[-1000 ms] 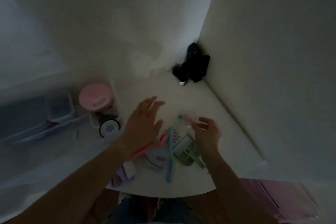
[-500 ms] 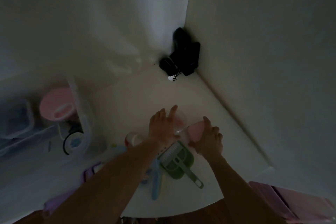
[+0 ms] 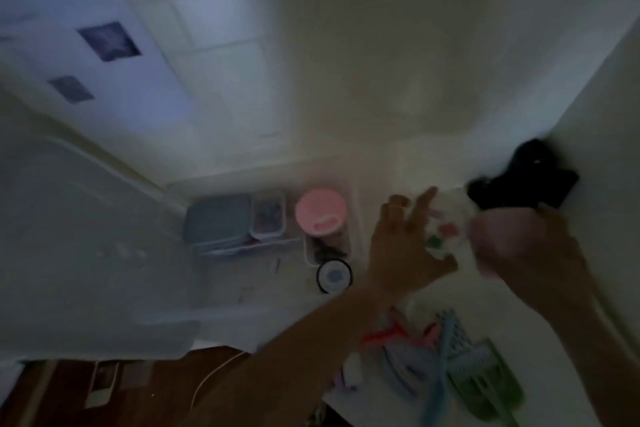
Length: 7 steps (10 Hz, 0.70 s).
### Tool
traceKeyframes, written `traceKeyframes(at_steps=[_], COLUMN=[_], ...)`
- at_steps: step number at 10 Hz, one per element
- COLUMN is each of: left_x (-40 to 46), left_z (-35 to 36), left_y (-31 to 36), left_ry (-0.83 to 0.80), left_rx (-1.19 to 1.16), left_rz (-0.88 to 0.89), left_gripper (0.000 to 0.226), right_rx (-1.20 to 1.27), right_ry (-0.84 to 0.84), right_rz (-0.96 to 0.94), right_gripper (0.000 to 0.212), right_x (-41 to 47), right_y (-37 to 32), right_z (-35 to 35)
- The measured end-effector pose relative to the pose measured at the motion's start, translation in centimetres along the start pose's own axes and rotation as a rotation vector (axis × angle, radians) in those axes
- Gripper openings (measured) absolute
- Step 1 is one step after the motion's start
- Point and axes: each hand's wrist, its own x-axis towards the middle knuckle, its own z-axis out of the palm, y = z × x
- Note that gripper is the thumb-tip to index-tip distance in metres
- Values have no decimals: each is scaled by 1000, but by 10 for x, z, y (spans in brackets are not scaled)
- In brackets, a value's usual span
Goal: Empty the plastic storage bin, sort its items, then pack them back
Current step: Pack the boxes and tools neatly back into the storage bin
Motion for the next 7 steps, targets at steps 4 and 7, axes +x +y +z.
traceKeyframes(at_steps=[4,7], left_x=[-77,-95], left_z=[-201,-235], left_y=[-205,-272], left_ry=[90,140], left_rx=[215,174], left_rz=[-338,-499], left_gripper=[112,104], right_rx=[383,392], right_ry=[-188,-273], right_rz=[129,187], right_gripper=[97,103], right_x=[21,16], right_y=[-203,-263], right_z=[109,166])
